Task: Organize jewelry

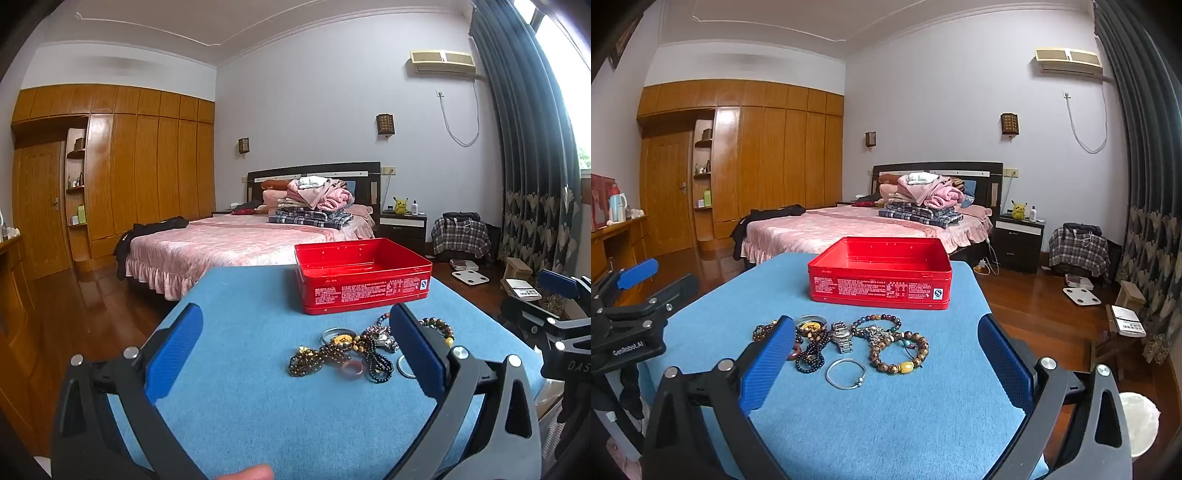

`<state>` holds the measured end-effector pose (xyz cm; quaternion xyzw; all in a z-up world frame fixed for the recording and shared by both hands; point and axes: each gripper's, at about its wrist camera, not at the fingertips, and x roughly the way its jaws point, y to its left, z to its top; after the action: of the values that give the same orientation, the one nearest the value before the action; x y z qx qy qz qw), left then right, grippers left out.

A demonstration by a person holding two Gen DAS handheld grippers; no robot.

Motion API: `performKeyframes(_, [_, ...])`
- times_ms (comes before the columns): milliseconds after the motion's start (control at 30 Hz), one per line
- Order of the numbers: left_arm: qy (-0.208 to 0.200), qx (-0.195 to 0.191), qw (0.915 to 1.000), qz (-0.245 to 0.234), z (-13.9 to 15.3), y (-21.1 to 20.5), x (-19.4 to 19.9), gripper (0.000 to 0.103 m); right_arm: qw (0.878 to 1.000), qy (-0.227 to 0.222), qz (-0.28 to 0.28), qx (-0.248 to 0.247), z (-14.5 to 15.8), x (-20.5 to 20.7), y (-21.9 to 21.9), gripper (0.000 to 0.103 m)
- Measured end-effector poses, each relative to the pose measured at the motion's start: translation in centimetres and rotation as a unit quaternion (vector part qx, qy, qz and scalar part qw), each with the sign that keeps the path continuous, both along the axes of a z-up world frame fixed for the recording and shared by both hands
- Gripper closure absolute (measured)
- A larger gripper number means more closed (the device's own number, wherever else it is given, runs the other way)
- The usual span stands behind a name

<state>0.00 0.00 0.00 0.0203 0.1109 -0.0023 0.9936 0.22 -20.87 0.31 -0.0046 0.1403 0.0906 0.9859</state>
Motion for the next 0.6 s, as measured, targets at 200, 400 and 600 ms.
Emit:
performKeyframes(200, [0.004,0.007,1.0,0.001,-0.03,-0.13,0.09,0.005,1.0,0.004,0.001,0.002,-0.03,0.06,0.0,0.006])
performKeyframes(400, [0.006,0.005,1.0,0.002,-0.21,-0.28,0.22,0.005,1.0,0.002,0.0,0.004,-0.04,0.01,-0.06,0.006])
performKeyframes(600, [0.005,0.007,1.0,0.003,-0.03,-0.32,0.18,0.005,1.0,0.002,0.0,0.003,-0.1,0.07,-0.01,0.006])
